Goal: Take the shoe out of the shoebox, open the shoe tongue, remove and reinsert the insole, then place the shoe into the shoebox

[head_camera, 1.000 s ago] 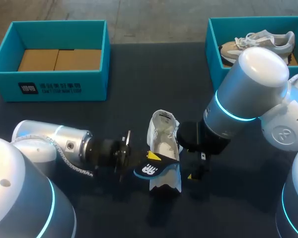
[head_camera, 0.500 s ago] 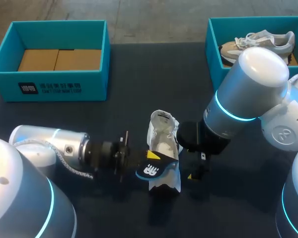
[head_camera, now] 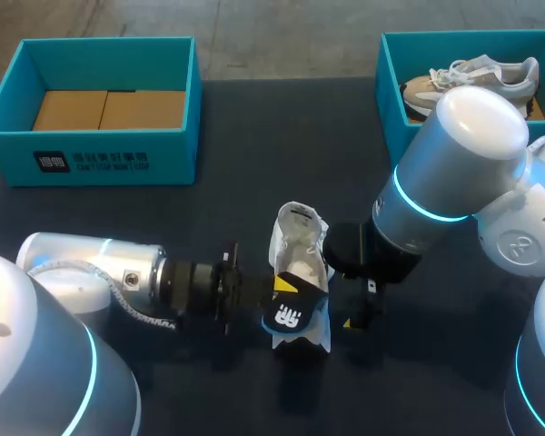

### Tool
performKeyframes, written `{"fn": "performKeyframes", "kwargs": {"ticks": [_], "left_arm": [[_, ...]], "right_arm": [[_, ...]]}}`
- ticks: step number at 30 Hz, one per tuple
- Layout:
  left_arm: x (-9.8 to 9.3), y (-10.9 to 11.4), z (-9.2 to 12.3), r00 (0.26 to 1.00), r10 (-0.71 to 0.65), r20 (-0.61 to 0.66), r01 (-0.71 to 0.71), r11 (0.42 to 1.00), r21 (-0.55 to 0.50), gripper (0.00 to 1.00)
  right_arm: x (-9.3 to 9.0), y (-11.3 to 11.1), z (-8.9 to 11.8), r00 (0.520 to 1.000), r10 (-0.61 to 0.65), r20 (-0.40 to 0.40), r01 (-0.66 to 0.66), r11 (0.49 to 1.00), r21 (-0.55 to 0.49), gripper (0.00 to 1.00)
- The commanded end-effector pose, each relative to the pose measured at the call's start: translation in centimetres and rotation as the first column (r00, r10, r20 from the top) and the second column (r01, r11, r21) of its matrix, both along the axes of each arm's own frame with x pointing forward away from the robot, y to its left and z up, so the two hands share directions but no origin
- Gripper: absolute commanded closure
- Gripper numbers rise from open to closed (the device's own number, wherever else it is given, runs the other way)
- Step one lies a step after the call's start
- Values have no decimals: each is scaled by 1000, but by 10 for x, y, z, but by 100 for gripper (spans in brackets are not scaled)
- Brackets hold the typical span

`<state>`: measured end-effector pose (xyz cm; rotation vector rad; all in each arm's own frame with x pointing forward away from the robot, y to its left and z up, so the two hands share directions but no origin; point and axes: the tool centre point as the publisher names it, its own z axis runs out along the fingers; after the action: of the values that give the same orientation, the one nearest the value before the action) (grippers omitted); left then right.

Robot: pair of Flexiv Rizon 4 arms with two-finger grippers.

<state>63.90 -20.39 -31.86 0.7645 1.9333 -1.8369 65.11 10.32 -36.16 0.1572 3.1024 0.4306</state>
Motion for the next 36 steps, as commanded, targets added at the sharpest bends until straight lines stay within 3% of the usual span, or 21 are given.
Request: {"fn": "performKeyframes", "kwargs": {"ticks": [1,36], "left_arm": [[0,-4,-3,1000,16,9,-16,1000,17,100],[29,-7,-20,996,89,11,-90,990,108,100]], "right_arm": [[-1,1,-1,1000,-2,3,2,1000,-3,0],[-1,1,-1,1000,-2,3,2,1000,-3,0]]}}
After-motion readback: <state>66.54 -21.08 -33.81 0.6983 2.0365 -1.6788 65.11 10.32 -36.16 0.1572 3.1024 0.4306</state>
